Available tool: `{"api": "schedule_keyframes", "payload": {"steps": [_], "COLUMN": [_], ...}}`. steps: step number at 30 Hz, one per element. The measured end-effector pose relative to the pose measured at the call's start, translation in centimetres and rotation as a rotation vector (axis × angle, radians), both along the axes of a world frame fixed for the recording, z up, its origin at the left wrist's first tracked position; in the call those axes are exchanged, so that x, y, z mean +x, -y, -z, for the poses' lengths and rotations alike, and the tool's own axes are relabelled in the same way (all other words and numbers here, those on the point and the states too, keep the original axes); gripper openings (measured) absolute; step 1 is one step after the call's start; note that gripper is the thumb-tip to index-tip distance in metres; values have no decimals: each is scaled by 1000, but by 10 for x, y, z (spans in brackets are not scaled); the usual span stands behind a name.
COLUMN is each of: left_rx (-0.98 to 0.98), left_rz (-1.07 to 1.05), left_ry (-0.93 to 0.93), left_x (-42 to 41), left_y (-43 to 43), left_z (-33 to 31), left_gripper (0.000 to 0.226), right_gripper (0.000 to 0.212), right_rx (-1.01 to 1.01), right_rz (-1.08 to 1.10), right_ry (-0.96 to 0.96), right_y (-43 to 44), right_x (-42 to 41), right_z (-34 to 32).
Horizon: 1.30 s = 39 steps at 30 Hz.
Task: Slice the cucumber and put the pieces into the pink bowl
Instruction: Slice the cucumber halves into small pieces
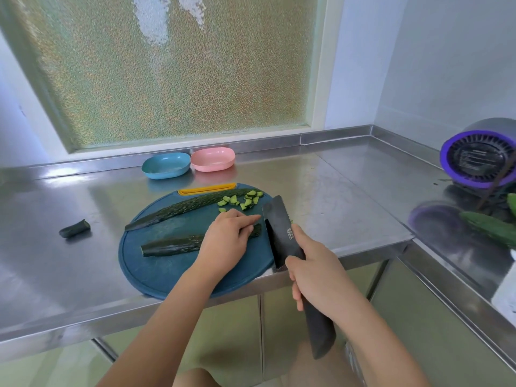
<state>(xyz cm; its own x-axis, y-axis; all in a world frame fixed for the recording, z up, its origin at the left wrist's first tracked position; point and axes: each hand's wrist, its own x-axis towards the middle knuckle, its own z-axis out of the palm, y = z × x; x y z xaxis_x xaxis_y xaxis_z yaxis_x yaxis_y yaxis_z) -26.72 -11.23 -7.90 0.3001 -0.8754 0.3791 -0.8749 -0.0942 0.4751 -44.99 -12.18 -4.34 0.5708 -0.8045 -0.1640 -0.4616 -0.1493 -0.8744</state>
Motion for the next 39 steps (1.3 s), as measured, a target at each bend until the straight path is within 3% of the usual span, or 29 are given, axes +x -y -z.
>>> {"api": "schedule_keyframes", "payload": {"steps": [8,28,39], "left_rx": [-7,-20,-27], "left_rz": [16,7,-5], "left_ry": [-11,-16,-73], "left_x": [1,2,1], "left_y": [0,0,-1], "left_z": [2,2,2], "left_gripper": [34,31,30], "right_gripper": [76,75,70], "right_rx": [1,-168,33], "right_rz": [-34,-53,14], "right_ry": [30,-267,11], "right_y": [-2,-12,-14], "right_x": [4,30,13], "right_z": [-2,3,8]}}
